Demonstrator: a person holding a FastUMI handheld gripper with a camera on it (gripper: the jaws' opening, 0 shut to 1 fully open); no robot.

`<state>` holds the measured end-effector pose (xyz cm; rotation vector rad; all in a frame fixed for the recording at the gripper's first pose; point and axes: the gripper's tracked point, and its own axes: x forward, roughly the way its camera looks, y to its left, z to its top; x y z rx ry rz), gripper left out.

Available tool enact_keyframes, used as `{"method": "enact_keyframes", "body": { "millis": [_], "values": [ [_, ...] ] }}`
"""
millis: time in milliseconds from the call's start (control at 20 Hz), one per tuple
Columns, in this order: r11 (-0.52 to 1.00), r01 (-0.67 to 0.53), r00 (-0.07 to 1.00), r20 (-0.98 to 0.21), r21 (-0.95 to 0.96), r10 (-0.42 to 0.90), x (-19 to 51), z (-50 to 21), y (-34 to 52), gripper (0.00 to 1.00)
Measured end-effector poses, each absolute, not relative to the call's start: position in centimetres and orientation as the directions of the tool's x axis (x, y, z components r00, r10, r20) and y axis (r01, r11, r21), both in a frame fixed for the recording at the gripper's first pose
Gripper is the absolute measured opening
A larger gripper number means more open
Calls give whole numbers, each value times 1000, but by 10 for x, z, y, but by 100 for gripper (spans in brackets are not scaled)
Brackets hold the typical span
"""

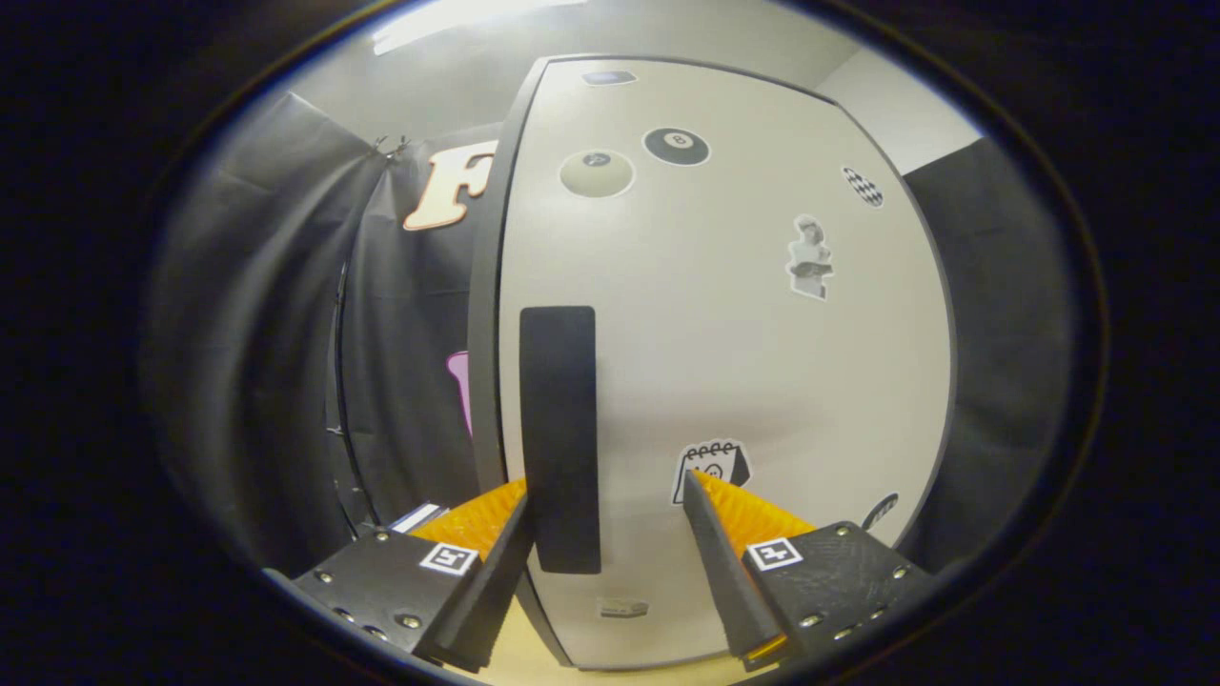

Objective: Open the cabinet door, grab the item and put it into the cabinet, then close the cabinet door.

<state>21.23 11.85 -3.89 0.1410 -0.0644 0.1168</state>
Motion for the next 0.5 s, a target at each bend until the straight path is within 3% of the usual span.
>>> {"method": "enact_keyframes", "body": {
  "millis": [250,500],
  "values": [
    [982,-127,990,81,142,116,150,-24,92,88],
    [994,-53,998,39,98,49,79,-23,36,88]
  ]
}}
